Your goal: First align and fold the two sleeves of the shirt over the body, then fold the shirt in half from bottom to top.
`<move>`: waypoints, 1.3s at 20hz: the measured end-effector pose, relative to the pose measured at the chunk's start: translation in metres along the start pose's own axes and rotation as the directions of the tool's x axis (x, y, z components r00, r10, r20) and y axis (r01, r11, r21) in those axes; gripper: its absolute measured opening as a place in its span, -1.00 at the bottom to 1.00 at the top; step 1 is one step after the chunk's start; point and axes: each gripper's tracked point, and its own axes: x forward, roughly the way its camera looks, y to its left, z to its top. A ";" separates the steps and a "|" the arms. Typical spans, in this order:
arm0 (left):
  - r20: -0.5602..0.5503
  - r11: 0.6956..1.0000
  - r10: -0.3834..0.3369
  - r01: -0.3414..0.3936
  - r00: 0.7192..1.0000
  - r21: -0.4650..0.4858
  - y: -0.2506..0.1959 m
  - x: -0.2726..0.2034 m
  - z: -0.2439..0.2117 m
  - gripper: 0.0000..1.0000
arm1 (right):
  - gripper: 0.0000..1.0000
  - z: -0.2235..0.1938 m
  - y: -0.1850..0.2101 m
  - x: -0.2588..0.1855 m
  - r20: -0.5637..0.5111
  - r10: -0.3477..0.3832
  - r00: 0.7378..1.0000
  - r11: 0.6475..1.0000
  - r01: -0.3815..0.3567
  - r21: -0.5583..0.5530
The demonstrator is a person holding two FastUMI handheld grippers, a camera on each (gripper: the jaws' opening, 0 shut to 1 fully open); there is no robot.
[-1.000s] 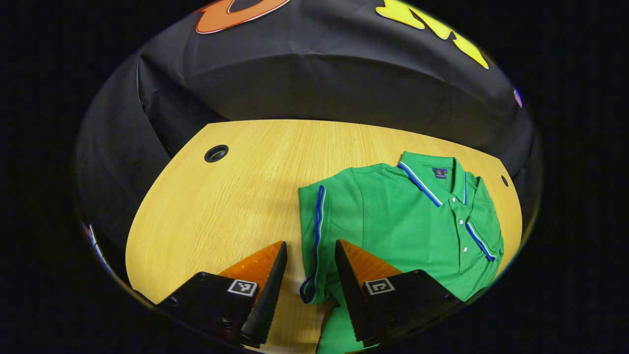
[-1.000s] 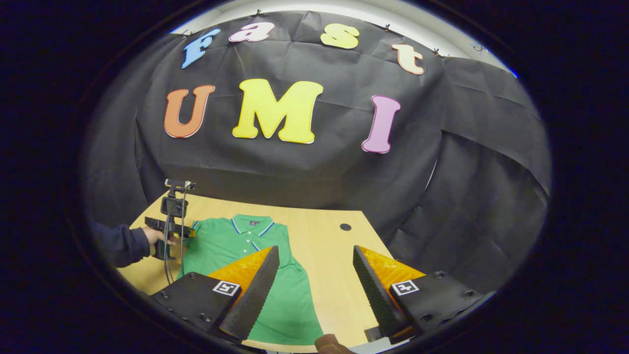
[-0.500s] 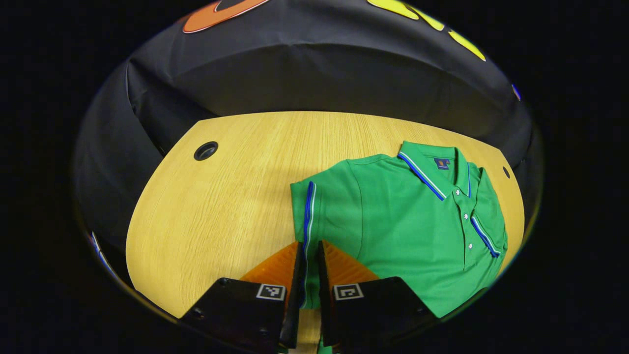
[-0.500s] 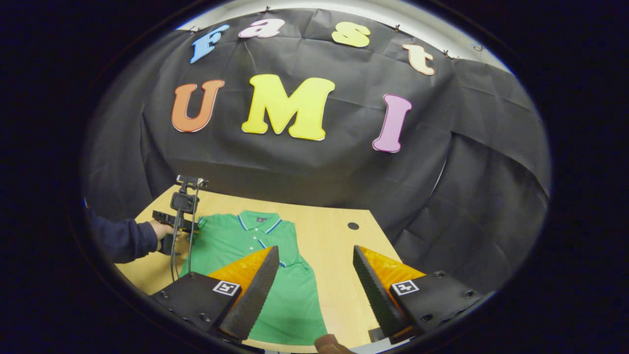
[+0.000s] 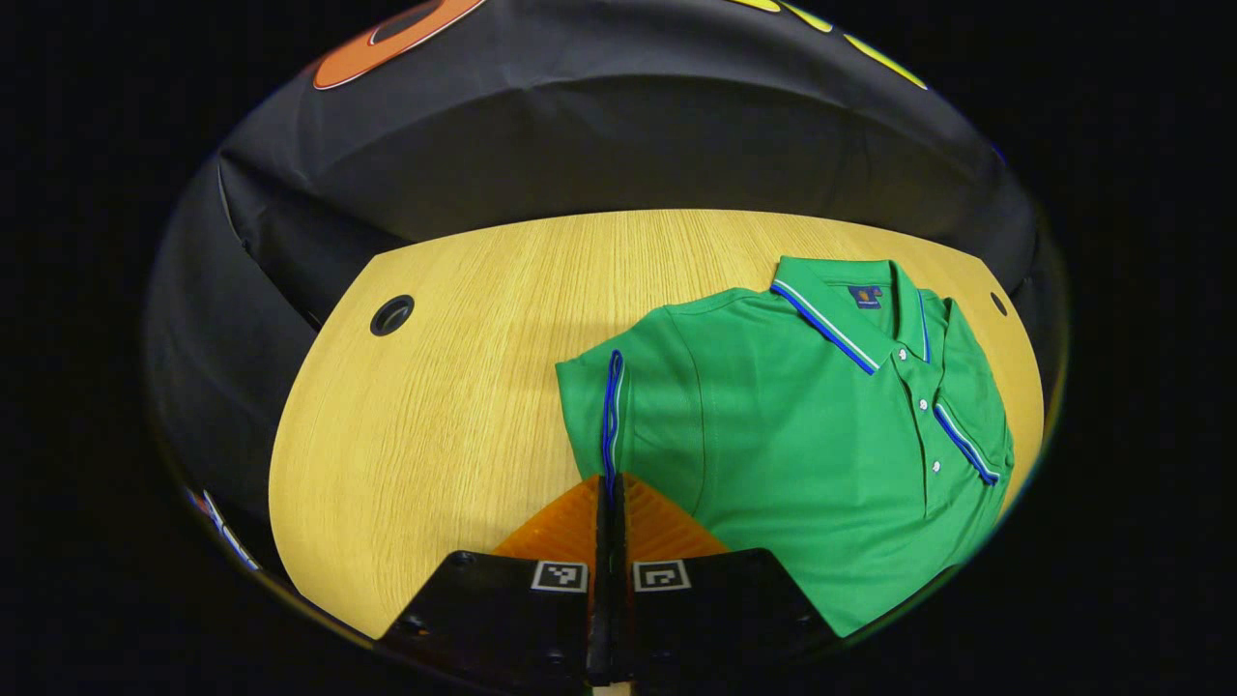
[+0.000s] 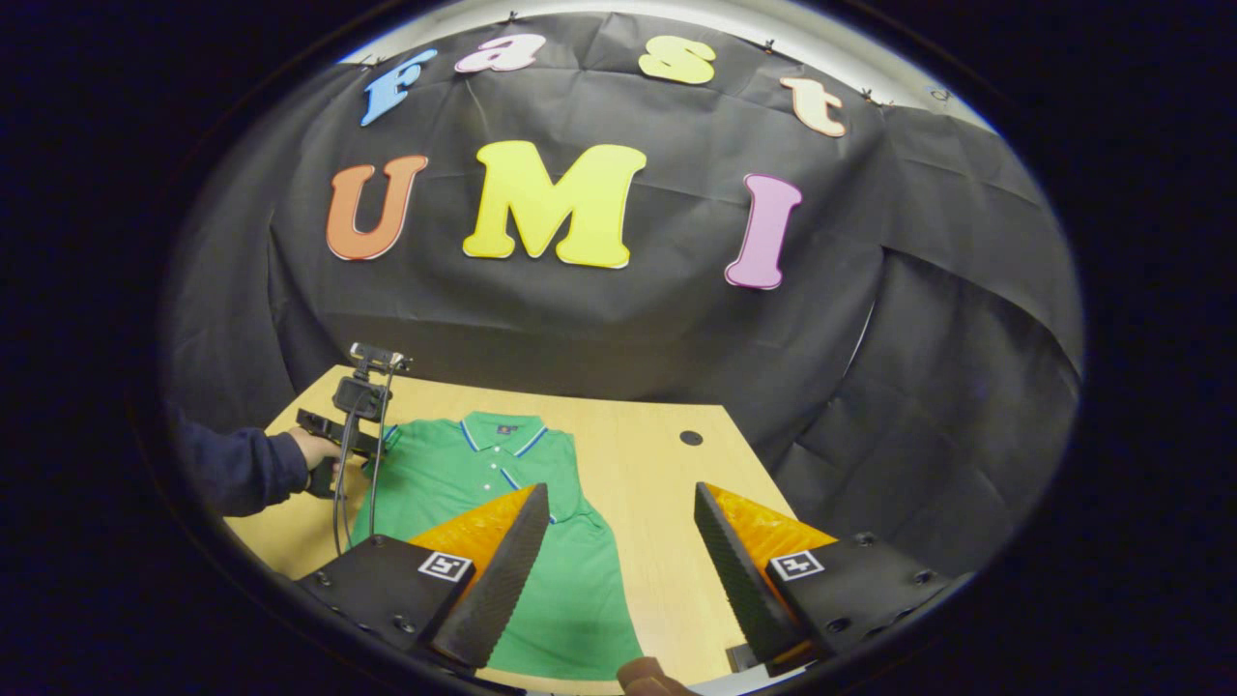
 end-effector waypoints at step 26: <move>0.000 0.962 -0.133 0.129 0.991 0.239 -0.130 -0.024 0.011 -0.82 | 0.87 -0.043 -0.056 0.003 -0.076 -0.069 0.995 0.996 0.074 0.058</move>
